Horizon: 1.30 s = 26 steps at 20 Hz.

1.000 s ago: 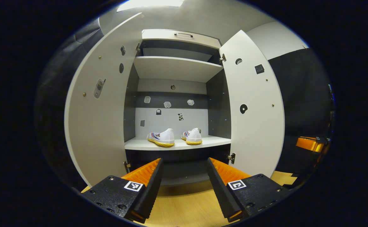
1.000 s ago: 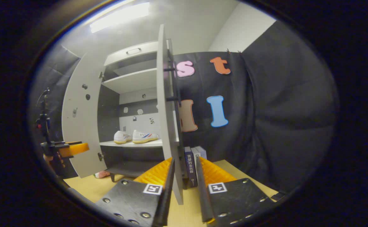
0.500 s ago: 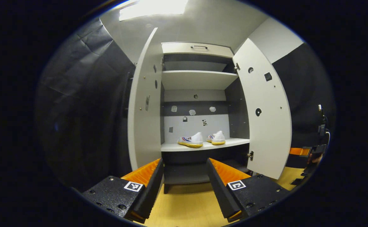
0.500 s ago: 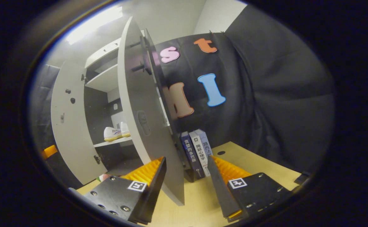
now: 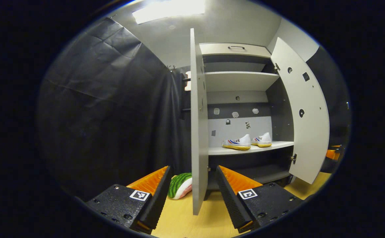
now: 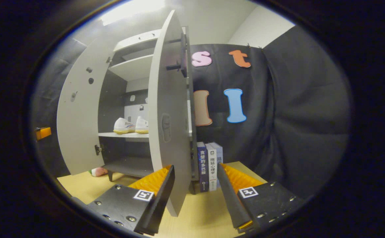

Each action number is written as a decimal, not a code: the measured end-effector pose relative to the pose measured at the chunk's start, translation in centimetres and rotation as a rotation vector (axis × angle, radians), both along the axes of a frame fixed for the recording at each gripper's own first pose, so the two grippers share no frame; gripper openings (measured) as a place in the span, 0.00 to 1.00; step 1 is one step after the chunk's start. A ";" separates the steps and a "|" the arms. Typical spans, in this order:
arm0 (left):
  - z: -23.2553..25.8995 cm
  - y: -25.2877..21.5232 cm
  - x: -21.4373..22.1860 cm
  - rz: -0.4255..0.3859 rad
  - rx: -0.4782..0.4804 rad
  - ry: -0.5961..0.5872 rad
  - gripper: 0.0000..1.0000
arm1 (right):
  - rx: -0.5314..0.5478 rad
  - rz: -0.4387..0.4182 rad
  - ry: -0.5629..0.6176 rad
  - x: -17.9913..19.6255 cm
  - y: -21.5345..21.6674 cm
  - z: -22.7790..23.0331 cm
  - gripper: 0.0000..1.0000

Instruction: Grab one shoe with the right hand and put it into the shoe cabinet, grab the other shoe with the left hand and put it into the shoe cabinet; then close the right door with the right hand and the left door with the left hand.

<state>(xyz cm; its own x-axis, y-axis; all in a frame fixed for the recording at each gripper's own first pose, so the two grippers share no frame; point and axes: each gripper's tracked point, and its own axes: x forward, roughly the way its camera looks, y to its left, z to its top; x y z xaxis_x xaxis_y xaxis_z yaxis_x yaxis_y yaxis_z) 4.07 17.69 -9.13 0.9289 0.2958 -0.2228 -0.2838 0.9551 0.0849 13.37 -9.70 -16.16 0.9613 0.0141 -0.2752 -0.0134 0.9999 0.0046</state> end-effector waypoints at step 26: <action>-9.3 4.6 3.6 0.079 -0.098 0.143 0.79 | -0.069 0.269 -0.084 2.4 13.7 1.4 0.72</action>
<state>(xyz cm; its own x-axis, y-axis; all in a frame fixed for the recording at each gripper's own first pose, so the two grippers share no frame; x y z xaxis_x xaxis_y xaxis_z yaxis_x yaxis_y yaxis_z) 7.67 22.34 -18.42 0.8602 0.3373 -0.3825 -0.3504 0.9359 0.0374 15.77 4.05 -14.78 0.9449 0.2561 -0.2038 -0.2761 0.9581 -0.0758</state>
